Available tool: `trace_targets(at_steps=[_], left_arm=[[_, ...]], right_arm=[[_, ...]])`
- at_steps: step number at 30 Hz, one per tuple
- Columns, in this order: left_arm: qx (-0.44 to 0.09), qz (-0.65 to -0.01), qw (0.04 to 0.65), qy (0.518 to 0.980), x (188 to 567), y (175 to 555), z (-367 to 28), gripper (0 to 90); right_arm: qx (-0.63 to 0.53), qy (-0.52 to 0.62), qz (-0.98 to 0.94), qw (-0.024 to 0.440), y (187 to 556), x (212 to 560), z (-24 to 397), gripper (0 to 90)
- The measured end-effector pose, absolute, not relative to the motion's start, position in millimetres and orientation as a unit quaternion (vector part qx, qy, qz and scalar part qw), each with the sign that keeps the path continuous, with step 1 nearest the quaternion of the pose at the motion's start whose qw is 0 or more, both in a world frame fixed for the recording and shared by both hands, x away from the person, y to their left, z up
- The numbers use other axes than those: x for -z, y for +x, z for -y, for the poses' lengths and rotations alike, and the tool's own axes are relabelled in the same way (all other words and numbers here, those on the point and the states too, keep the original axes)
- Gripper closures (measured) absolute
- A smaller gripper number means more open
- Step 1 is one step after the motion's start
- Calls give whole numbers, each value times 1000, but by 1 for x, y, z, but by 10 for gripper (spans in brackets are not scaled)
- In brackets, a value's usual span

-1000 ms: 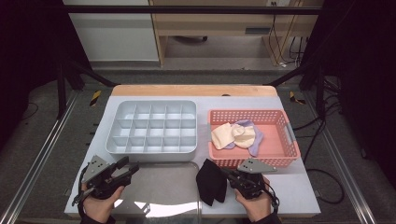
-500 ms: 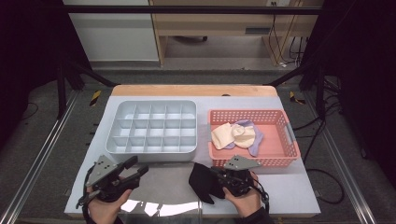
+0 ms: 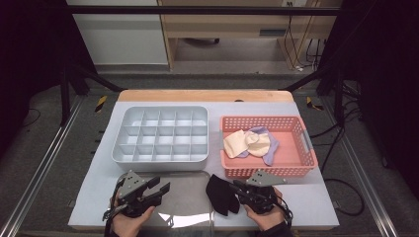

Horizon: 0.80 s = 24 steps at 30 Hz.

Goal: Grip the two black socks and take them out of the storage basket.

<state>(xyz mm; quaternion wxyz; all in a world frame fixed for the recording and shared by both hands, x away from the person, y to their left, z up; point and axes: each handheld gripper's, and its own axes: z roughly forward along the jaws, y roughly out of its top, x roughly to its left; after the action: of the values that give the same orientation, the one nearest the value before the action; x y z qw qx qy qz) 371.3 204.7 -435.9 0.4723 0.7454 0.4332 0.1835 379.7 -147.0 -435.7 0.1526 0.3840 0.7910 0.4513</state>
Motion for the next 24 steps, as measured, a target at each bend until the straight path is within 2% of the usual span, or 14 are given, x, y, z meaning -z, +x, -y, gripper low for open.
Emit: trace_targets(at_steps=[5, 8, 10, 12, 14, 17, 24], left_arm=[[-183, -431, 466, 750, 440, 370, -203, 585], [-180, -432, 464, 752, 442, 371, -204, 587], [-178, -432, 463, 753, 443, 371, -205, 587], [-179, -429, 463, 754, 443, 370, -205, 587], [-182, -428, 464, 754, 443, 370, -206, 589], [-181, -429, 463, 754, 443, 370, -207, 592], [-182, -427, 464, 754, 443, 370, -207, 589]], right_arm=[[-451, 368, -802, 133, 374, 445, 135, 704], [-442, 352, -813, 142, 375, 454, 120, 579], [-426, 347, -822, 150, 380, 461, 113, 604], [-417, 354, -826, 137, 385, 465, 111, 724], [-419, 355, -825, 134, 385, 462, 112, 781], [-439, 358, -813, 135, 383, 454, 120, 784], [-498, 338, -793, 100, 383, 432, 132, 783]])
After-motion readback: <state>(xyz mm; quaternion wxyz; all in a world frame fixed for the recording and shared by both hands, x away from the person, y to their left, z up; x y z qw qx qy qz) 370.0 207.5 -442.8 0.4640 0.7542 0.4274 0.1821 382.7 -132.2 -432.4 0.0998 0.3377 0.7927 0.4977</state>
